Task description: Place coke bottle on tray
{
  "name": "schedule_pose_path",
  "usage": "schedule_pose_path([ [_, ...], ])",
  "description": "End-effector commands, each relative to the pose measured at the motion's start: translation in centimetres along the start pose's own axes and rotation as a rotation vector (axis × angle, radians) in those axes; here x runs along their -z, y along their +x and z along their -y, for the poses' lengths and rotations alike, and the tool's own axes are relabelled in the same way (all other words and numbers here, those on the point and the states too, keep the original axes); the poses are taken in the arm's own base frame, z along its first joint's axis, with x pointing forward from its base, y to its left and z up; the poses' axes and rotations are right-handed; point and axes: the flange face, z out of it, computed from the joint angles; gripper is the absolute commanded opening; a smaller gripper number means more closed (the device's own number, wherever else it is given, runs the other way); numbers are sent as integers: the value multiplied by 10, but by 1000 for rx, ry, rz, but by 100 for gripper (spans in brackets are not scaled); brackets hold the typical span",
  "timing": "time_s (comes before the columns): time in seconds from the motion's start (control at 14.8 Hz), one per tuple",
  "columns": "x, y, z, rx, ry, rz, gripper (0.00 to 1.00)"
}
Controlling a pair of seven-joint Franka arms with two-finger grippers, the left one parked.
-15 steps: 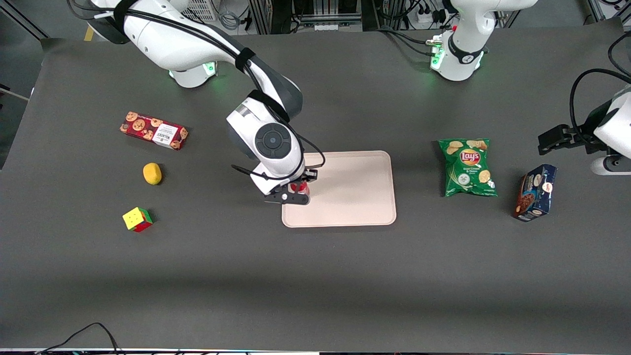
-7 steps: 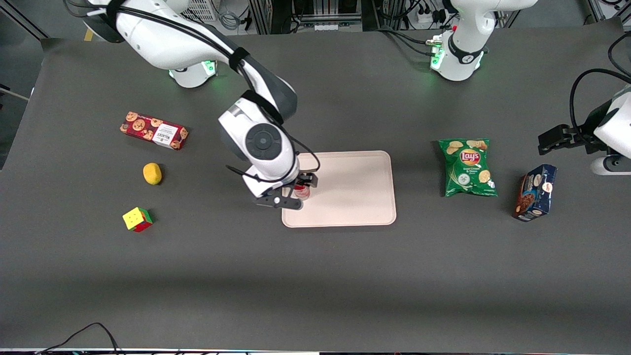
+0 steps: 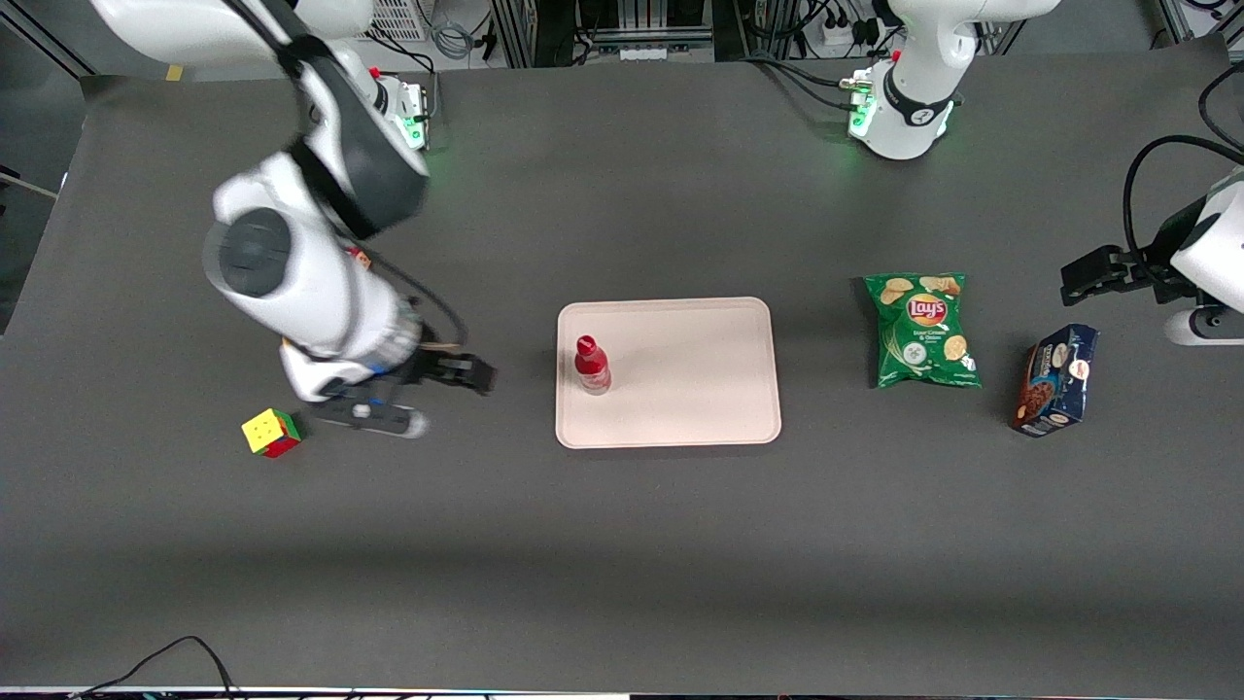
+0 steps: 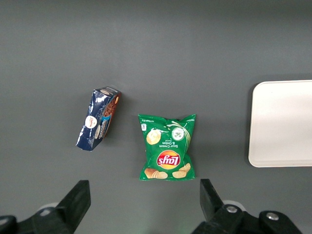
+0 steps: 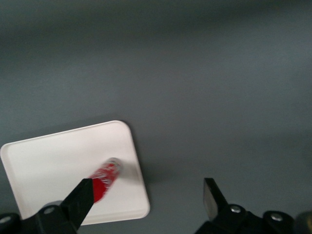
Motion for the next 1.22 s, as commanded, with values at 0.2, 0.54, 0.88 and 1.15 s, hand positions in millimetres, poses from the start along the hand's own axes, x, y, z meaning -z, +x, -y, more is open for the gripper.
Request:
schedule_pose_path([
  [0.2, 62, -33, -164, 125, -111, -69, 100],
  [0.54, 102, -34, -255, 182, -87, -64, 100],
  [0.88, 112, -25, -268, 228, -94, -81, 100],
  [1.15, 115, -23, -267, 225, -90, -87, 100],
])
